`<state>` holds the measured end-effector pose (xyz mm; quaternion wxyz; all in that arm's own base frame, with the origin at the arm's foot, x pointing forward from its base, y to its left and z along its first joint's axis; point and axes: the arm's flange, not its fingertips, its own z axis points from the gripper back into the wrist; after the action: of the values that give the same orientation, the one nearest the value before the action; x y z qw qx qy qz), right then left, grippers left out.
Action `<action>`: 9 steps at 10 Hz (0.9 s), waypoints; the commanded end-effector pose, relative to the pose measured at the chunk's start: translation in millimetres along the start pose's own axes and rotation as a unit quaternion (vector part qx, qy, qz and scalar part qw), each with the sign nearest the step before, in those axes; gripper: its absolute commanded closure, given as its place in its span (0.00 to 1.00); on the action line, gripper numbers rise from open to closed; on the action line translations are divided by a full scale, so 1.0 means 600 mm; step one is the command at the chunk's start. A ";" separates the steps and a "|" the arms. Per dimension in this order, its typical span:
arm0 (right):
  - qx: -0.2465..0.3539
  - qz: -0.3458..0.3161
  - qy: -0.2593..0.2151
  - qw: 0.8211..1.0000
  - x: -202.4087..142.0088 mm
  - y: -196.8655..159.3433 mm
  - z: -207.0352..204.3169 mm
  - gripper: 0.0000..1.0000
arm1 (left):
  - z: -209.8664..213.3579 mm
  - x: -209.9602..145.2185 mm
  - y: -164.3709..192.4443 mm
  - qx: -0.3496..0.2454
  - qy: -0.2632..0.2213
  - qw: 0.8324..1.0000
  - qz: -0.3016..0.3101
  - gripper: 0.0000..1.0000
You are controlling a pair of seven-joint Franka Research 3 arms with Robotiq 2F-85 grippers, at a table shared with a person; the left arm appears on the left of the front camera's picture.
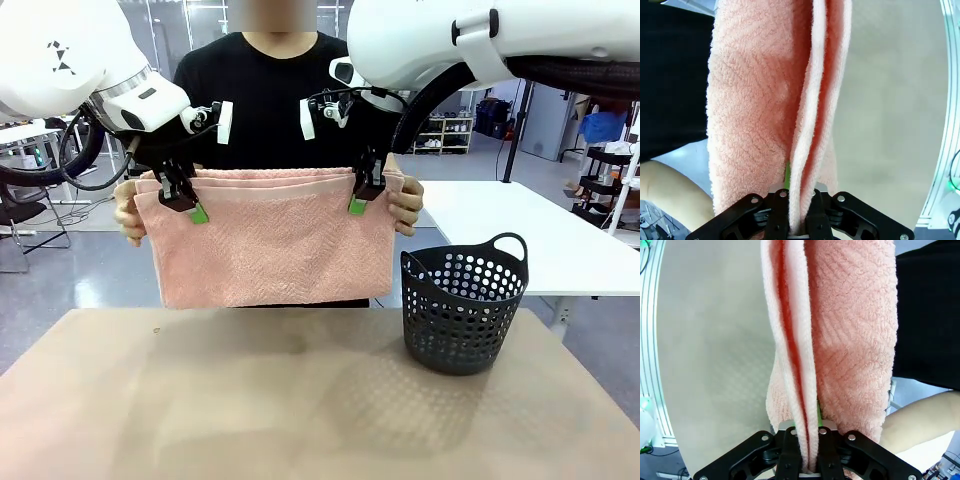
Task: Fold the towel.
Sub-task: Release the end of the 100 cm Hotel Towel you were holding.
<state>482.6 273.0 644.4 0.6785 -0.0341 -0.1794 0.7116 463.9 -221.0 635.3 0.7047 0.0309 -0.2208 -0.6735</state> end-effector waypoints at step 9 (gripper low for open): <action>-0.002 0.000 0.002 1.000 -0.002 -0.001 0.001 1.00 | 0.004 -0.001 0.001 0.003 0.002 1.000 0.000 1.00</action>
<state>482.4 273.2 644.7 0.6782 -0.0341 -0.1797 0.7117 463.8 -221.2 635.5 0.7046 0.0311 -0.2209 -0.6736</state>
